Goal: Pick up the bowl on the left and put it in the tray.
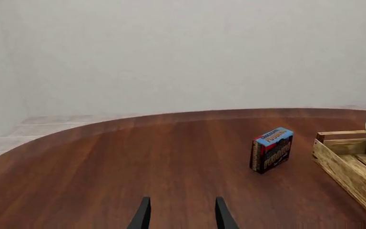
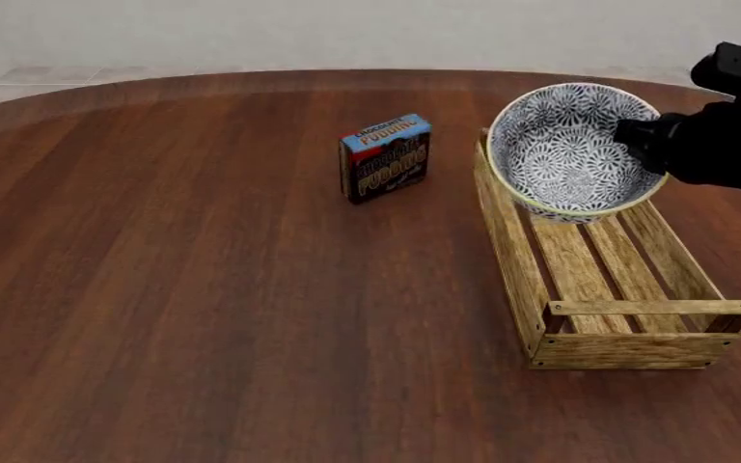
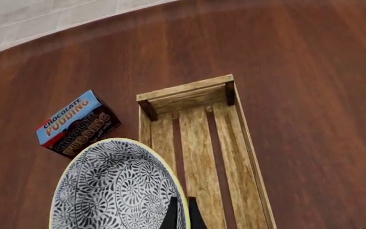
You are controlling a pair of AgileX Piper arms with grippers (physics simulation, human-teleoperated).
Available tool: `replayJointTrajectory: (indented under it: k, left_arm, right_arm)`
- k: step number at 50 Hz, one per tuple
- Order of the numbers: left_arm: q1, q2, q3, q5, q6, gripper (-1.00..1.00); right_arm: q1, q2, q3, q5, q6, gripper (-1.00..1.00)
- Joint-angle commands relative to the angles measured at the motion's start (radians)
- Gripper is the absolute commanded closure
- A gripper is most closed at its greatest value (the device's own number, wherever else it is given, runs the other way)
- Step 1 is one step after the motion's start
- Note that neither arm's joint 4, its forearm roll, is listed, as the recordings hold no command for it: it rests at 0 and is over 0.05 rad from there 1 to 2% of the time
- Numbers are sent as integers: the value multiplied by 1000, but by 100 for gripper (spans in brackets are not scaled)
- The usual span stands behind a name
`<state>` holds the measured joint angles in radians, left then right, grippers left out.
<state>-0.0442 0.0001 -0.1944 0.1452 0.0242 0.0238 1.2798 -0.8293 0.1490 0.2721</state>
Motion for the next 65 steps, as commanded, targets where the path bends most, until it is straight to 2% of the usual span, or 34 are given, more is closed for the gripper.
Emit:
replayJointTrajectory:
  k: [1, 42, 65]
  left_arm:
    - [-2, 0, -1, 1, 2, -100]
    - [-1, 0, 4, -1, 3, -100]
    - [6, 0, 5, 0, 8, -100]
  right_arm:
    - [-26, 17, 5, -20, 1, 100]
    - [-87, 71, 15, -49, -37, 100]
    - [-123, 159, 4, -100, -51, 100]
